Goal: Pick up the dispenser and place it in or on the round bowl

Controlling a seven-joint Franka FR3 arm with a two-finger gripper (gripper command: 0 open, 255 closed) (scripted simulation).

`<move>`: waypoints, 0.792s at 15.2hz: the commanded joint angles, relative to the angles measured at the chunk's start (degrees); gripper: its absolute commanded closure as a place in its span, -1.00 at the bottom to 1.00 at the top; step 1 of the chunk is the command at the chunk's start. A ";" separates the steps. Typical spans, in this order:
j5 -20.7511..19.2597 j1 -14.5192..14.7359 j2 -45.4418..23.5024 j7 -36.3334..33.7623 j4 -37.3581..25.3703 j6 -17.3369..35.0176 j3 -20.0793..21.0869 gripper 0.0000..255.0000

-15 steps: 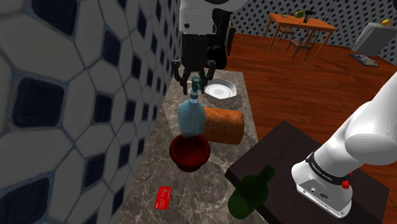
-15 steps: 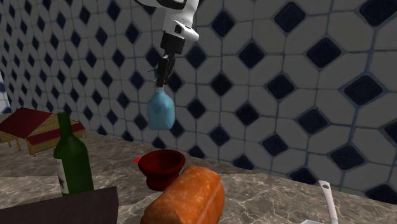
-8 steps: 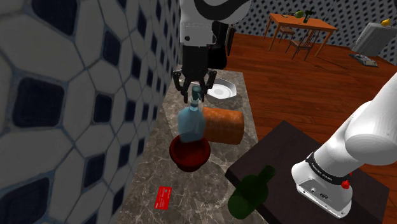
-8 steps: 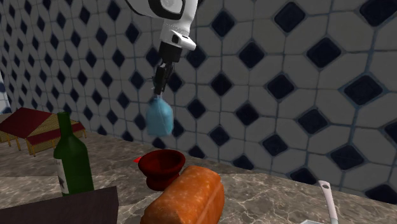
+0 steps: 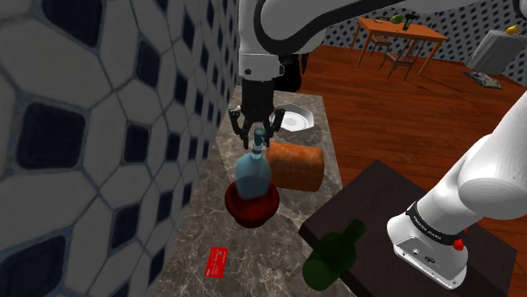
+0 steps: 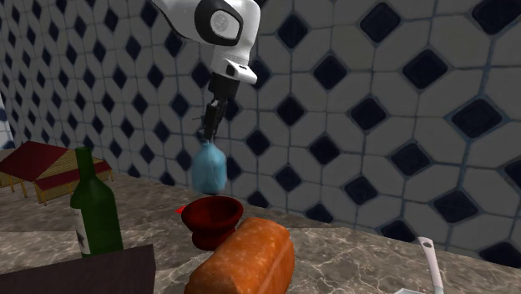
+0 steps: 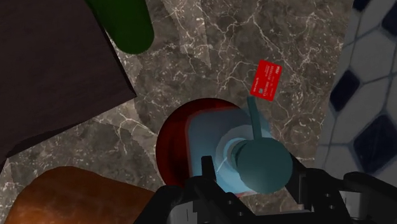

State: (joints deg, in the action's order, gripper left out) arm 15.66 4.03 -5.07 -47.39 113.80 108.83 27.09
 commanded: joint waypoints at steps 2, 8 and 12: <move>-0.19 0.13 -0.89 0.32 1.41 2.25 0.03 1.00; -0.72 0.44 -3.06 0.79 3.74 6.57 0.03 1.00; -1.04 0.62 -4.28 0.98 4.74 8.69 0.00 1.00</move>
State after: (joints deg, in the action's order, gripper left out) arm 14.62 4.61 -9.25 -46.43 118.31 117.13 27.06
